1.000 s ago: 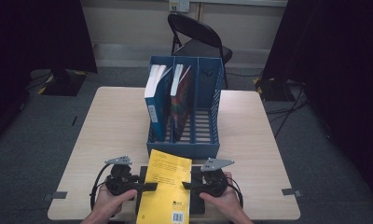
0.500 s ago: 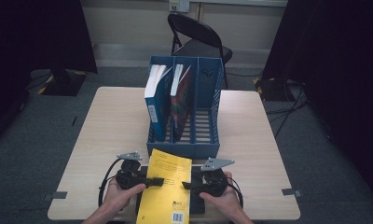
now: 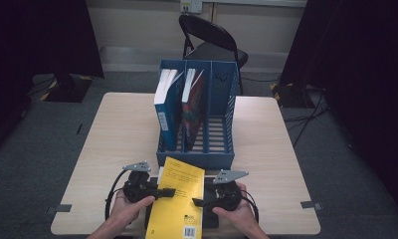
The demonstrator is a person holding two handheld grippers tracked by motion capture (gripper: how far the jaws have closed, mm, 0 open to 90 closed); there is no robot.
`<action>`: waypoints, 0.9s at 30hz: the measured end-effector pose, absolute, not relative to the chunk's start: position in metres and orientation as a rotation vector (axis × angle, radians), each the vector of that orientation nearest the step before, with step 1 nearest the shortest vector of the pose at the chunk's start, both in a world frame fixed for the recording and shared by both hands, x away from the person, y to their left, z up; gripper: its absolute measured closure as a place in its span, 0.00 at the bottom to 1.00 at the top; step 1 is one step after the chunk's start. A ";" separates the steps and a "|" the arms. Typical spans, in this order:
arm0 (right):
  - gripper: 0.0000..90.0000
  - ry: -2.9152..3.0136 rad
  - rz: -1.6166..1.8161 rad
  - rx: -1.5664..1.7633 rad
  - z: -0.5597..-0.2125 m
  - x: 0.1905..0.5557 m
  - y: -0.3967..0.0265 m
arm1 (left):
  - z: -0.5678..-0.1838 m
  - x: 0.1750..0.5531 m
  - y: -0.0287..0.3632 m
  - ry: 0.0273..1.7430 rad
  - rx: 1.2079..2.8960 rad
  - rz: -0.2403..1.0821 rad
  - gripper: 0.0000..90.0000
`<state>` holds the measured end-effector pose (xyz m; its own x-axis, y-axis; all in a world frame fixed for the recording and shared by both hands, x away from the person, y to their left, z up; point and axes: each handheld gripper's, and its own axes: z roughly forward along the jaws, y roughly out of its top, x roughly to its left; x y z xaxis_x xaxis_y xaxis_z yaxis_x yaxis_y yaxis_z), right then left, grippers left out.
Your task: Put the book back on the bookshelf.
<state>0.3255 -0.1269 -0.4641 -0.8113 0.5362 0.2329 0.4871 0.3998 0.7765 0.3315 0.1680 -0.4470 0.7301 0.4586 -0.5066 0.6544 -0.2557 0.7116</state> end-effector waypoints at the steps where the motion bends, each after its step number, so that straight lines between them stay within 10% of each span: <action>1: 0.24 2.583 1.403 0.944 -0.464 0.325 -0.127 | -0.446 0.331 0.168 0.853 1.907 -0.236 0.88; 18: 0.14 2.621 1.500 0.982 -0.465 0.328 -0.128 | -0.436 0.320 0.165 0.725 1.884 -0.182 0.90; 27: 0.30 2.533 1.511 0.985 -0.452 0.328 -0.131 | -0.431 0.319 0.169 0.733 1.857 -0.149 0.94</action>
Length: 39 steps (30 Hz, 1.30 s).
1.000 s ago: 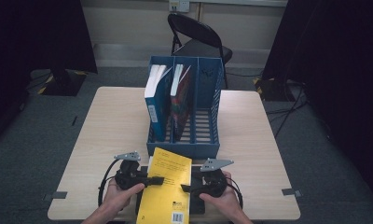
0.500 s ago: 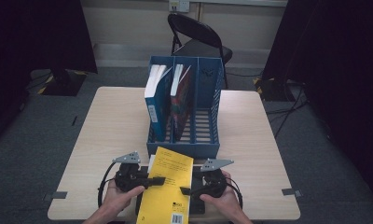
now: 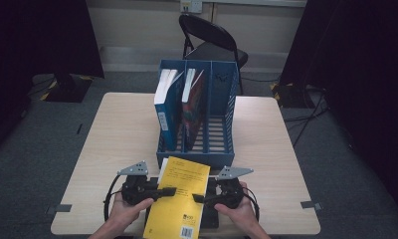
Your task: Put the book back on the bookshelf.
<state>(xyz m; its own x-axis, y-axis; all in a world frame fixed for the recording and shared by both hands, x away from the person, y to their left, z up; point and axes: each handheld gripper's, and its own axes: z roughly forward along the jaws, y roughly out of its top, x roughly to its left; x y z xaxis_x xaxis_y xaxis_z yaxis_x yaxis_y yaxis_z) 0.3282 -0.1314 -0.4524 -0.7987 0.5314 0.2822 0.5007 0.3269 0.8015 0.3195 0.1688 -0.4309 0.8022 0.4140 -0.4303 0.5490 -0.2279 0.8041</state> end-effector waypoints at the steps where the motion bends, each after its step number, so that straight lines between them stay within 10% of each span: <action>1: 0.31 2.515 1.517 0.975 -0.450 0.327 -0.132 | -0.431 0.319 0.169 0.731 1.854 -0.147 0.94; 39: 0.71 2.389 1.695 0.940 -0.392 0.334 -0.138 | -0.408 0.322 0.177 0.742 1.755 -0.070 0.95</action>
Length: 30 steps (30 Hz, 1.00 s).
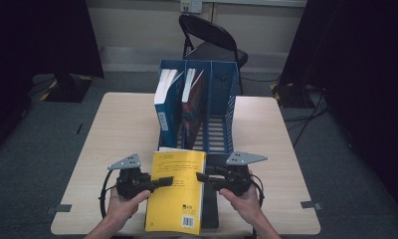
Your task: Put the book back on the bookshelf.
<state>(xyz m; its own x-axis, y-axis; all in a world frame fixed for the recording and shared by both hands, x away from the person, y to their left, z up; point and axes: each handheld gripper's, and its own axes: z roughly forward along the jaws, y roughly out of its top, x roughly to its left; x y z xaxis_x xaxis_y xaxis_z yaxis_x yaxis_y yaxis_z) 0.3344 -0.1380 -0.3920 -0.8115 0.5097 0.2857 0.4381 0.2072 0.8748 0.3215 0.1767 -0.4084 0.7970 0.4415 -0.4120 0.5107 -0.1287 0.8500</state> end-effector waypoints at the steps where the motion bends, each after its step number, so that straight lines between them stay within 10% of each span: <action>1: 0.72 2.391 1.708 0.945 -0.391 0.335 -0.138 | -0.408 0.321 0.177 0.742 1.755 -0.070 0.95; 30: 0.84 2.299 1.814 0.735 -0.356 0.333 -0.150 | -0.384 0.318 0.171 0.644 1.727 0.034 0.95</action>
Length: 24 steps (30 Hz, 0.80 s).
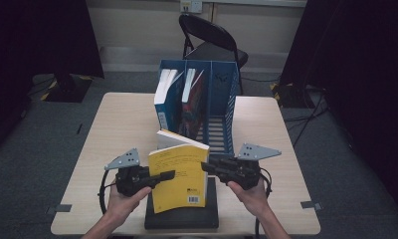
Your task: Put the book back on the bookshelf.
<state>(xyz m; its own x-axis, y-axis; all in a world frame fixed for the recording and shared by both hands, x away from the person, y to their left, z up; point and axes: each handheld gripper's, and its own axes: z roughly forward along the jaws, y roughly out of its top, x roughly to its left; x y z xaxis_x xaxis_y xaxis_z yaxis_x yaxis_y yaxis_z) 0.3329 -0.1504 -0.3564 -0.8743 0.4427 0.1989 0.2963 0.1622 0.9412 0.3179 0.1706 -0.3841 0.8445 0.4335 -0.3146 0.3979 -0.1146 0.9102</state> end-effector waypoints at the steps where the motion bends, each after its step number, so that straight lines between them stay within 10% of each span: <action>1: 0.83 2.298 1.812 0.738 -0.357 0.333 -0.149 | -0.384 0.318 0.171 0.642 1.728 0.034 0.95; 24: 0.84 2.253 1.726 0.691 -0.353 0.332 -0.143 | -0.374 0.327 0.159 0.647 1.757 0.081 0.91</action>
